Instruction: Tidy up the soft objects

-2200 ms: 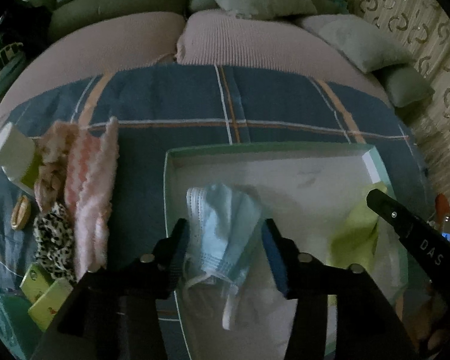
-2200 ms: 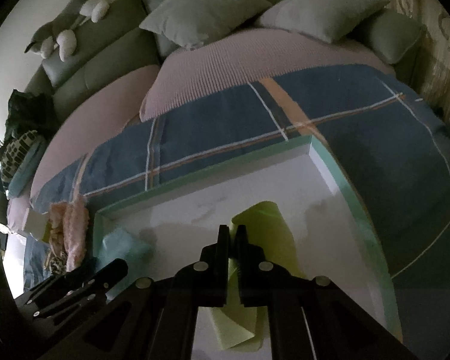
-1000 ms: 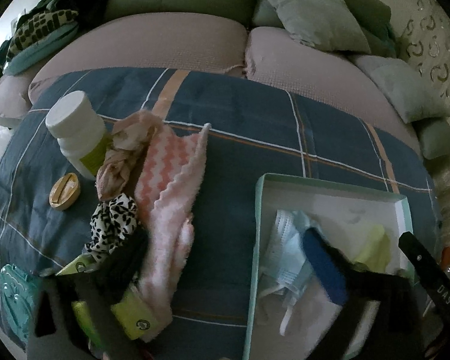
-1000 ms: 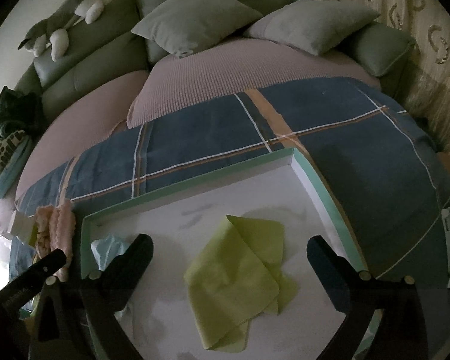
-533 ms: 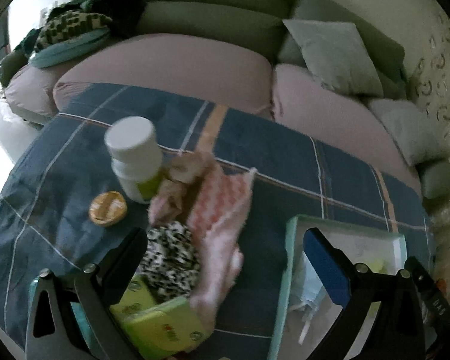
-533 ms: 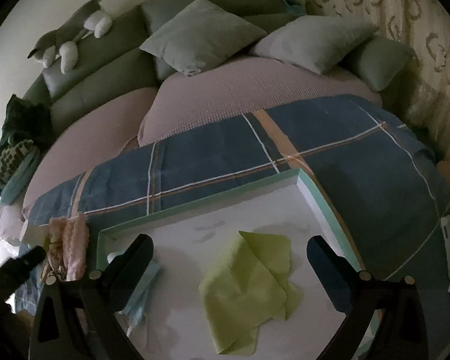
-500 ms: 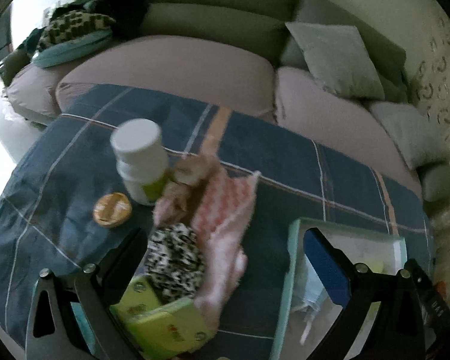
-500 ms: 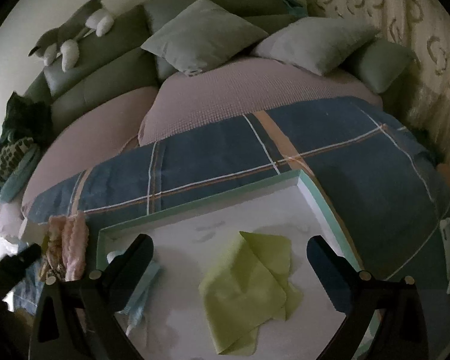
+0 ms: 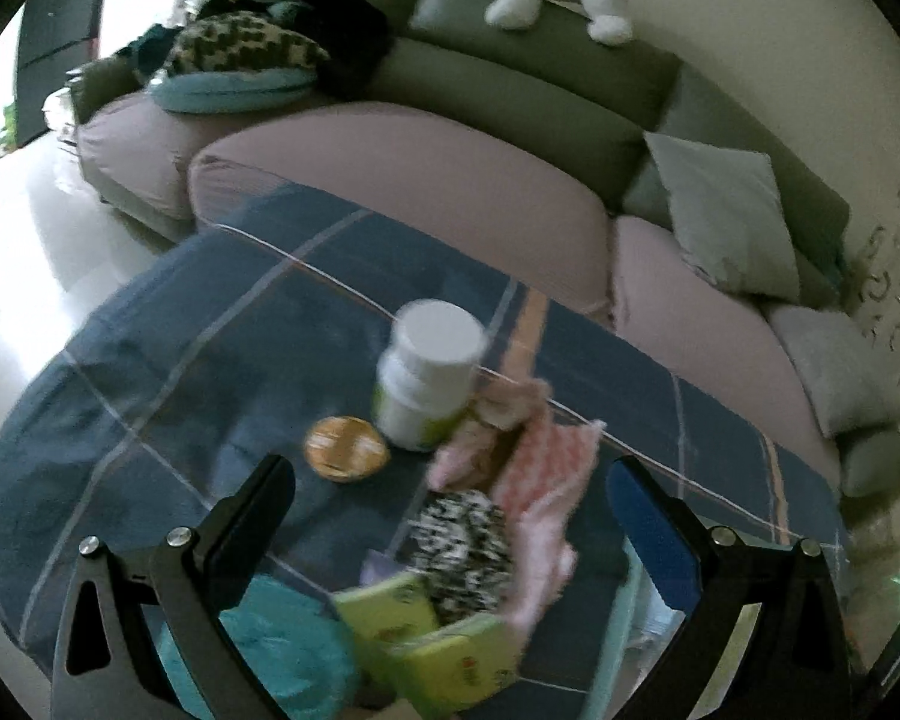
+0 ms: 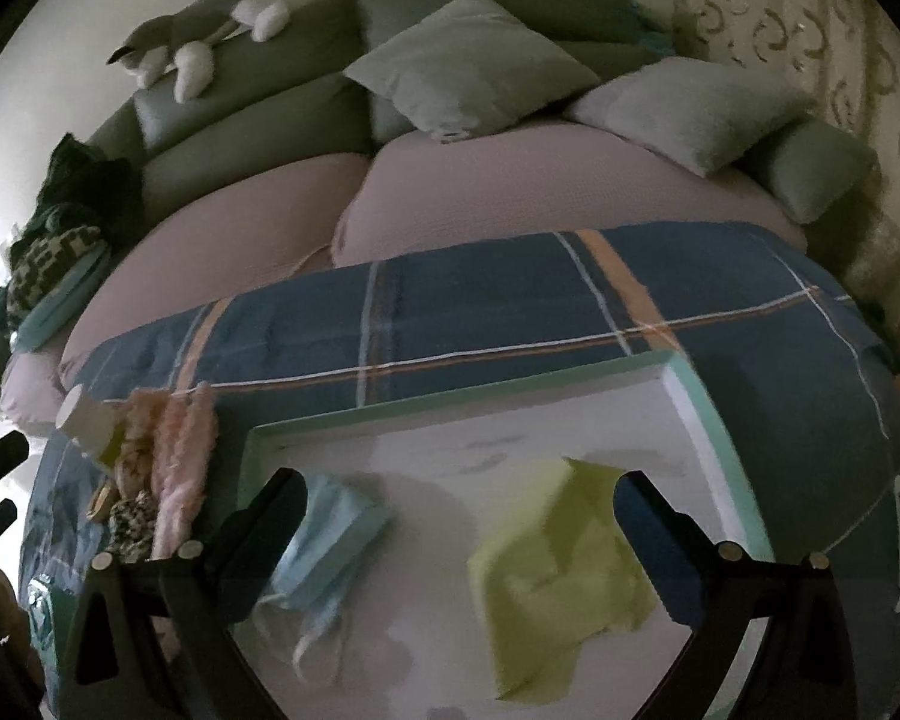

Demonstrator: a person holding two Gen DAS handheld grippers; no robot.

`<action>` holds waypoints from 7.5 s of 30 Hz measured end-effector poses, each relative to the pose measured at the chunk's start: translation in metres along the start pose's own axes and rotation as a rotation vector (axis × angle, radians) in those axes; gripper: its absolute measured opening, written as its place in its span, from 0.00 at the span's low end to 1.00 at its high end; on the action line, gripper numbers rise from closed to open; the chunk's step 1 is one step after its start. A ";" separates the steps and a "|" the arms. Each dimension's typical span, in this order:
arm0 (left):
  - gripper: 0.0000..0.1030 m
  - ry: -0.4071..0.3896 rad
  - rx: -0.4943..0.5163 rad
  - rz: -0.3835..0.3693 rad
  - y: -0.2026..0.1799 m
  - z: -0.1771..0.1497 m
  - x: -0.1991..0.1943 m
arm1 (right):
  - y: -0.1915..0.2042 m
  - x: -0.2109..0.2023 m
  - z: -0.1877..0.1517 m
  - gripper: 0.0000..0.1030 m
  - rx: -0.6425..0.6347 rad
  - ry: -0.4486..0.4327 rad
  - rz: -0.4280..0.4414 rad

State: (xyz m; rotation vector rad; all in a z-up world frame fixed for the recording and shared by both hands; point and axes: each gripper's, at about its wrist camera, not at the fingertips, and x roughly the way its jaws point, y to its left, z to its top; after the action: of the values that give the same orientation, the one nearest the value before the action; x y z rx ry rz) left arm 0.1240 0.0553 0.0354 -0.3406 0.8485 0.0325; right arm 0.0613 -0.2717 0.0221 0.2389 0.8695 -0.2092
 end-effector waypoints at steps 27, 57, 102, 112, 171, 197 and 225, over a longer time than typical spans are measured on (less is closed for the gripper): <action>1.00 0.084 -0.012 0.167 0.076 0.000 -0.014 | 0.147 0.012 -0.052 1.00 -0.303 0.162 0.271; 1.00 0.255 0.042 0.240 0.077 -0.013 0.023 | 0.209 0.034 -0.100 0.67 -0.508 0.290 0.349; 0.99 0.274 0.227 0.128 -0.022 -0.011 0.056 | 0.092 0.020 -0.034 0.66 -0.170 0.171 0.218; 0.69 0.382 0.204 0.119 -0.037 -0.027 0.100 | 0.066 0.018 -0.028 0.66 -0.101 0.159 0.187; 0.35 0.200 0.102 -0.003 -0.018 0.001 0.010 | 0.056 0.016 -0.025 0.66 -0.064 0.159 0.178; 0.35 0.203 0.414 -0.185 -0.149 -0.047 -0.009 | -0.063 -0.007 -0.007 0.66 0.172 0.083 -0.008; 0.41 0.384 0.590 -0.273 -0.229 -0.124 0.050 | -0.098 0.021 -0.013 0.66 0.232 0.142 -0.114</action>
State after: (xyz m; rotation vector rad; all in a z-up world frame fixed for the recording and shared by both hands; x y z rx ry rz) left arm 0.1041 -0.2050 -0.0130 0.1032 1.1376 -0.5431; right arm 0.0376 -0.3635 -0.0143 0.4247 1.0018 -0.4043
